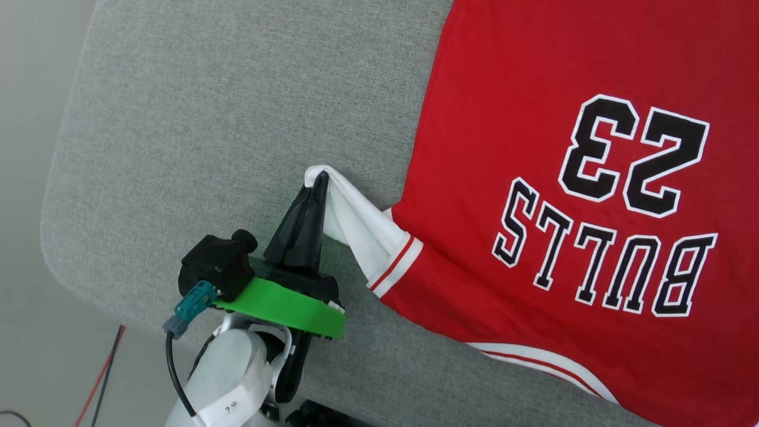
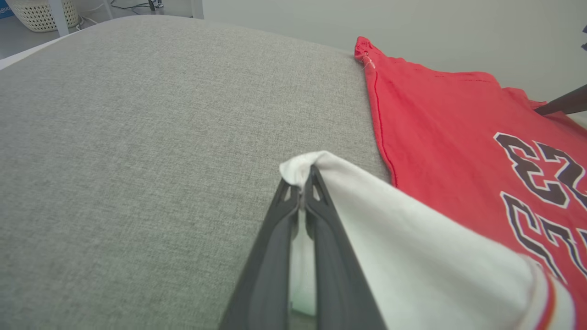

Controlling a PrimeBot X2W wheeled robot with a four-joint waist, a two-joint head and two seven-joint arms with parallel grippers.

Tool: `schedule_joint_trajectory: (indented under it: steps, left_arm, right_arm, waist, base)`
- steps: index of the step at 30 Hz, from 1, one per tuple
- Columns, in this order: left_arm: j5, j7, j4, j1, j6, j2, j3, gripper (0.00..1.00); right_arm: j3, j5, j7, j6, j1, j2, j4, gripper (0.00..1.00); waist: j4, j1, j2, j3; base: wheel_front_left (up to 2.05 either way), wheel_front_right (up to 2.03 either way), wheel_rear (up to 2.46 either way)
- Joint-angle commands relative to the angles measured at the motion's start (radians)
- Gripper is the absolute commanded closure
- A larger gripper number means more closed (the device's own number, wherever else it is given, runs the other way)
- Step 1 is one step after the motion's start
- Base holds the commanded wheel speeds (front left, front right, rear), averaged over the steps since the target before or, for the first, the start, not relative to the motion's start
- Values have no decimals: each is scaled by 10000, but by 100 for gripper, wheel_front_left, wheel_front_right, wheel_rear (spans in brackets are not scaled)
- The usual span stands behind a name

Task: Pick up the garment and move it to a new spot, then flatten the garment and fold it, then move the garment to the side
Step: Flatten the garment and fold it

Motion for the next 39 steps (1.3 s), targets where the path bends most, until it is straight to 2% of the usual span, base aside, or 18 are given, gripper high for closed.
schedule_joint_trajectory:
  steps: [1, 2, 10, 13, 19, 20, 22, 23, 25, 29, 33, 39]
  left_arm:
    - [124, -61, 72, -169, -86, -81, 60, 100]
    - [151, -61, 110, -164, -113, -98, 99, 100]
    - [390, -61, 461, 102, -235, -128, 515, 100]
    - [485, -61, 570, 334, -234, -66, 673, 100]
    - [564, -61, 672, 890, -165, 136, 890, 100]
    - [556, -44, 688, 1166, -100, 265, 947, 100]
    - [560, -9, 678, 1342, -36, 361, 992, 100]
    - [550, 60, 646, 1583, 55, 487, 1057, 100]
    - [538, 105, 616, 1730, 108, 569, 1101, 100]
    - [533, 134, 573, 1996, 217, 720, 1194, 100]
    - [529, 187, 527, 2175, 280, 833, 1223, 100]
    - [518, 271, 421, 2338, 347, 981, 1245, 100]
  right_arm:
    - [151, 35, 126, -7, 766, 103, 506, 78]
    - [94, 63, 83, -7, 773, 105, 532, 100]
    - [276, 283, -1227, -7, 522, 99, -104, 100]
    - [694, 664, -1818, -7, 590, -144, -617, 100]
    - [1554, 1687, -2802, -7, 1410, -1283, -1949, 100]
    - [1632, 2234, -3330, -7, 2240, -2031, -2728, 100]
    - [1493, 2541, -3664, -7, 2937, -2425, -3206, 100]
    - [994, 2894, -4133, -7, 4138, -2856, -3810, 100]
    - [574, 3061, -4408, -7, 5136, -3070, -4120, 100]
    - [-574, 3272, -4965, -7, 7166, -3008, -4452, 100]
    - [-1861, 3203, -5292, -7, 9238, -2578, -4894, 100]
    - [-3706, 2775, -5252, -7, 12167, -1248, -5867, 100]
  waist:
    - [-8, -1, 0, -34]
    - [-37, -1, 0, -73]
    - [-478, -1, 0, -863]
    - [-733, -1, 0, -1353]
    - [-1253, -1, 0, -2311]
    - [-1508, -1, 0, -2736]
    - [-1692, -1, 0, -2980]
    - [-1975, -1, 0, -3270]
    - [-2155, -1, 0, -3398]
    - [-2551, -1, 0, -3642]
    - [-2845, -1, 0, -3831]
    - [-3064, -1, 0, -3926]
  base:
    - [0, 0, 0]
    - [0, 0, 0]
    - [0, 0, 0]
    - [0, 0, 0]
    - [0, 0, 0]
    - [0, 0, 0]
    - [0, 0, 0]
    - [0, 0, 0]
    - [0, 0, 0]
    - [0, 0, 0]
    - [0, 0, 0]
    - [0, 0, 0]
